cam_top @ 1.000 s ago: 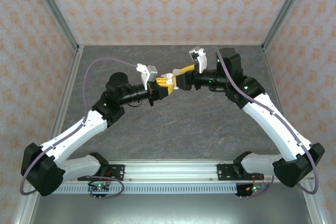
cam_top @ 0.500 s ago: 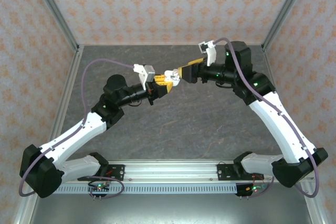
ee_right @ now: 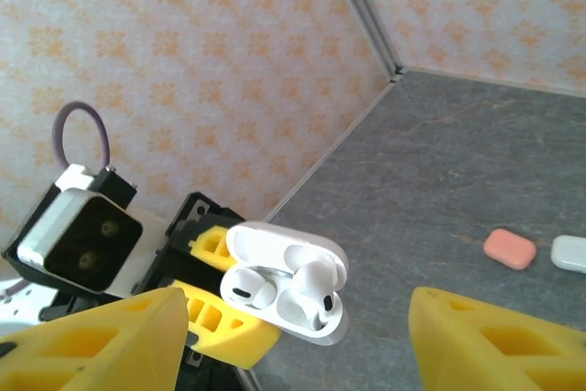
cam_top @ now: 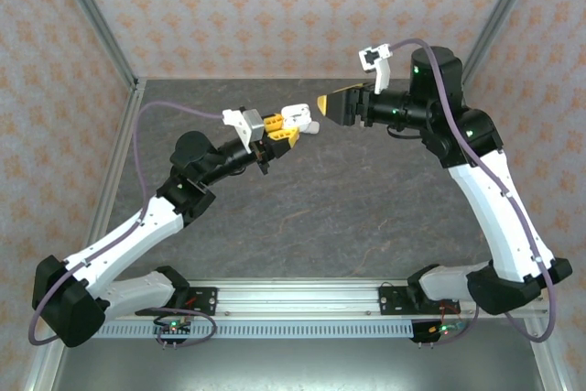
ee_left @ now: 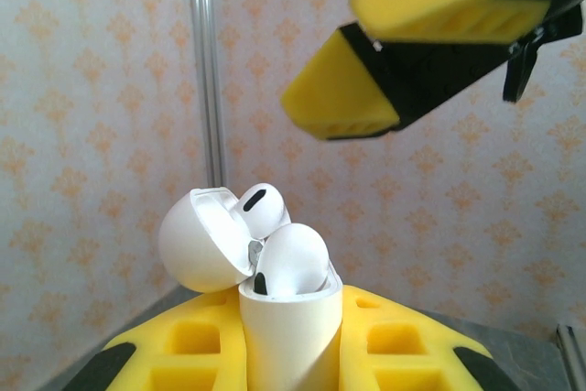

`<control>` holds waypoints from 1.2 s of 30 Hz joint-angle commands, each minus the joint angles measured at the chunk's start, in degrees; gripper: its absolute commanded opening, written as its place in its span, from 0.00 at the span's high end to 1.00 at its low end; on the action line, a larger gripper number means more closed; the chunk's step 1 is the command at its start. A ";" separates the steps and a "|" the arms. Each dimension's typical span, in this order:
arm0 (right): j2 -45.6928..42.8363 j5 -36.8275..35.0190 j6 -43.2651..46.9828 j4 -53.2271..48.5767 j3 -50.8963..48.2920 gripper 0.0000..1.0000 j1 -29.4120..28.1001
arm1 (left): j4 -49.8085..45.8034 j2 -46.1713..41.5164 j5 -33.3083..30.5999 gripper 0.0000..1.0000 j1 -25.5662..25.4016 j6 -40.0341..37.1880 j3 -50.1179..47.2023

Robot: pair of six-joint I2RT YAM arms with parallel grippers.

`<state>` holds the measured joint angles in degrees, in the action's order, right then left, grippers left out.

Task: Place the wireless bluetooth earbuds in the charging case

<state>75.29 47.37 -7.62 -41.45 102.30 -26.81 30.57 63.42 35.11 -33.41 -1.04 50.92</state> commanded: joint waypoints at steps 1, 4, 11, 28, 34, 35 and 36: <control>1.76 4.00 3.84 -4.47 4.82 0.37 0.09 | 4.78 0.89 1.48 1.00 -0.63 -2.65 3.51; 3.44 3.61 6.47 -6.73 6.93 0.39 -0.03 | 4.21 1.53 2.30 1.00 -1.02 -3.25 4.40; 6.44 2.57 8.76 -8.08 10.14 0.44 -0.15 | 2.28 2.15 3.21 1.00 -1.64 -3.93 5.50; 4.27 1.93 11.50 -9.08 8.76 0.47 -0.35 | 0.05 3.12 3.38 1.00 -1.99 -3.46 6.50; 3.46 4.87 11.57 -9.05 6.95 0.48 -0.35 | 0.00 3.29 3.31 1.00 -2.01 -3.34 6.48; 3.46 5.05 11.66 -9.08 6.65 0.48 -0.36 | 0.02 3.28 3.30 1.00 -1.96 -3.27 6.57; 3.46 5.38 11.78 -9.05 6.43 0.49 -0.44 | -0.06 3.33 3.30 1.00 -2.01 -3.22 6.58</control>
<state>79.40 51.07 2.92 -50.19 109.75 -26.85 29.69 66.83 37.45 -34.89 -4.19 55.48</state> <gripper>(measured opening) 0.517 0.187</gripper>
